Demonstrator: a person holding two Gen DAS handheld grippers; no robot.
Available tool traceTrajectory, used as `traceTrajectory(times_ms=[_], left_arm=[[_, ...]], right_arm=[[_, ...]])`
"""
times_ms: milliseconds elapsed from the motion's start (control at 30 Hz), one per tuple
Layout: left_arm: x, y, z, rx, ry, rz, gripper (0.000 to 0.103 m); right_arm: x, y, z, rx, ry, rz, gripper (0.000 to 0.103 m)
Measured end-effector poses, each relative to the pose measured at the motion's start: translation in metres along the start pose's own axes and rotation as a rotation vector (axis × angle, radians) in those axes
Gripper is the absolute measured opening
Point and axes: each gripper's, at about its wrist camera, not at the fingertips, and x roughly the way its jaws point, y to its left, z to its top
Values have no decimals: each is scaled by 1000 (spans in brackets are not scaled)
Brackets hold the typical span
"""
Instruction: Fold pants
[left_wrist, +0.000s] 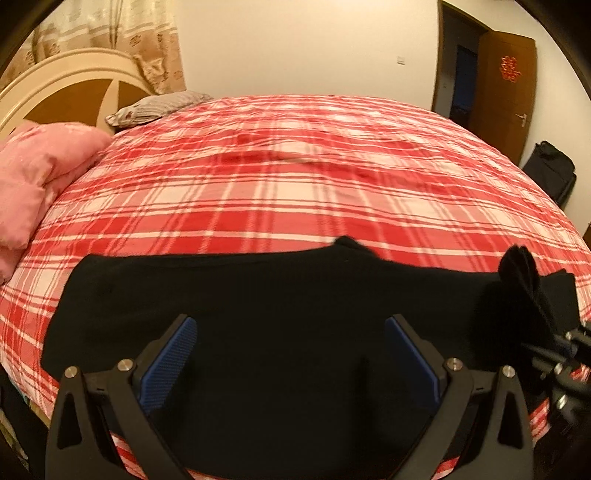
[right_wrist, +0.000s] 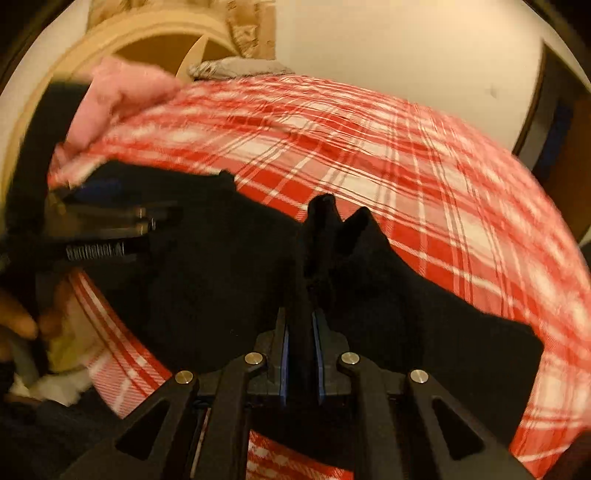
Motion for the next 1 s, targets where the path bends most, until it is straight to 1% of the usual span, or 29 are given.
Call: traceTrajectory(times_ms=[133, 267, 300, 400, 467, 500, 533, 567, 600, 667, 700, 733, 800, 933, 967, 1000], left_arm=[[6, 11, -1, -19, 9, 11, 103], [8, 11, -2, -21, 16, 10, 103], [8, 10, -2, -15, 17, 11, 103], [7, 10, -1, -6, 12, 17, 103], [5, 12, 1, -4, 7, 22, 103], [4, 13, 2, -4, 4, 30, 103], [4, 15, 2, -5, 2, 33, 103], [3, 16, 3, -8, -1, 35, 103], [2, 17, 3, -10, -2, 37, 103], [1, 18, 5, -14, -1, 38, 103], [0, 17, 6, -12, -6, 32, 103], [-1, 16, 6, -10, -11, 26, 103], [-6, 11, 9, 6, -30, 8, 103], [-19, -9, 18, 61, -82, -71, 103], [-23, -17, 21, 82, -95, -104, 103], [-25, -24, 23, 96, -100, -135, 103]], right_arm=[[7, 15, -2, -83, 2, -68, 11], [7, 24, -5, -150, -17, -119, 11], [7, 26, -6, -157, -20, -119, 11], [2, 36, -4, -179, -47, -65, 11], [3, 48, -3, -234, -59, -89, 11], [5, 51, -3, -242, -57, -77, 11], [6, 51, -3, -224, -57, -49, 11], [5, 47, -3, -187, -64, 3, 11], [1, 41, -3, -140, -76, 72, 11], [-9, 22, -2, -28, -120, 190, 11], [-17, 11, -2, 17, -152, 216, 11], [-24, -1, -3, 55, -178, 219, 11], [-37, -30, -9, 144, -215, 191, 12], [-54, -108, -36, 390, -216, 108, 12], [-59, -134, -48, 475, -214, 81, 13], [-62, -150, -58, 527, -210, 63, 15]])
